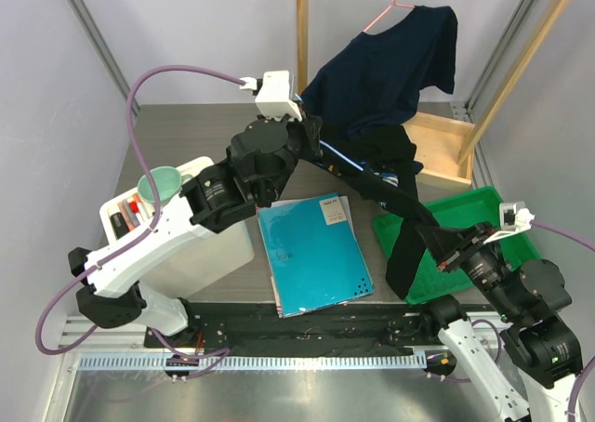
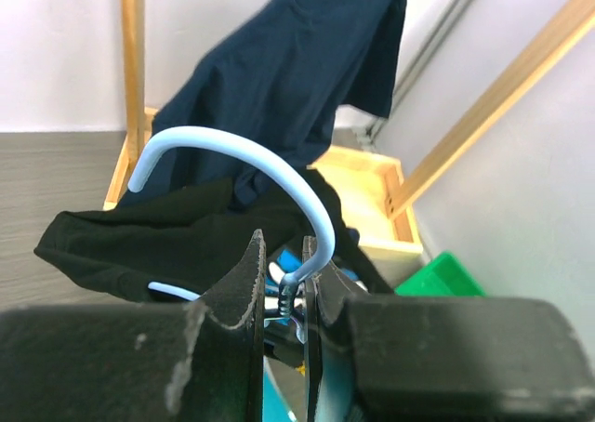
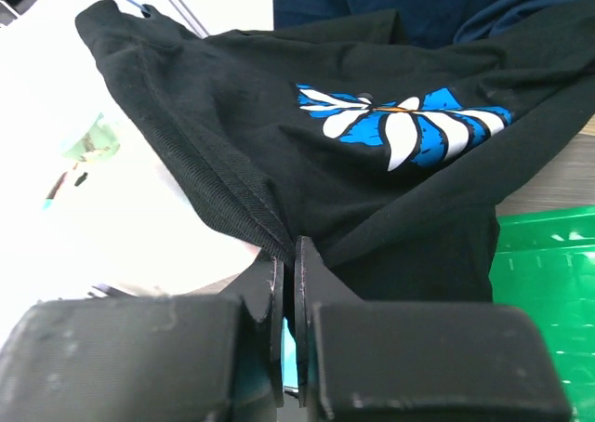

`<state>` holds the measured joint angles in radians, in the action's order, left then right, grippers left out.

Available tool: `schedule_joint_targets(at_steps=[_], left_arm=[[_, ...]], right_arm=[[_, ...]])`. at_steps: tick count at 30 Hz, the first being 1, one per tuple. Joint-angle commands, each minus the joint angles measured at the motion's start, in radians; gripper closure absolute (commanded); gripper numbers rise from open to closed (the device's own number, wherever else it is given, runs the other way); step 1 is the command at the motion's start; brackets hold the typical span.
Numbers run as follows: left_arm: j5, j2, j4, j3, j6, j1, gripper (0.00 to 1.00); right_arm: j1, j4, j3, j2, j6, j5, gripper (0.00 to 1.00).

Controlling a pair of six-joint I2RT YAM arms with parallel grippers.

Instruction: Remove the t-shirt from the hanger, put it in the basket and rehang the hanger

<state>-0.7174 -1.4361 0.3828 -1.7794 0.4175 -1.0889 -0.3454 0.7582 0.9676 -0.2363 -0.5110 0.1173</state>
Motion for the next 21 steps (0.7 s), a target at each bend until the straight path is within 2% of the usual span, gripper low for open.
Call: schedule_joint_targets(at_steps=[1,5,6,9,13,18,21], left_arm=[[-0.137,0.043,-0.157,-0.020,0.044,0.012,1.00],[-0.232,0.066,-0.192,0.036,0.052,0.012,1.00],[-0.297,0.091,-0.275,0.085,0.053,0.012,1.00],[-0.379,0.134,-0.367,0.170,0.070,0.012,1.00],[-0.395,0.181,-0.462,0.245,0.035,0.015,1.00],[-0.401,0.247,-0.576,0.333,-0.003,0.020,1.00],[-0.410,0.253,-0.588,0.339,-0.019,0.020,1.00]], right_arm=[[-0.003,-0.040,0.045,-0.003,-0.043,-0.005,0.99],[-0.004,-0.040,0.071,-0.003,-0.003,-0.027,0.99],[-0.004,-0.031,0.088,-0.004,0.009,-0.033,0.99],[-0.004,-0.023,0.094,-0.004,0.011,-0.074,0.99],[-0.004,-0.016,0.108,0.017,0.002,-0.209,0.99],[-0.004,0.016,0.109,0.106,-0.059,-0.460,0.99],[-0.004,-0.008,0.071,0.172,-0.110,-0.504,0.99]])
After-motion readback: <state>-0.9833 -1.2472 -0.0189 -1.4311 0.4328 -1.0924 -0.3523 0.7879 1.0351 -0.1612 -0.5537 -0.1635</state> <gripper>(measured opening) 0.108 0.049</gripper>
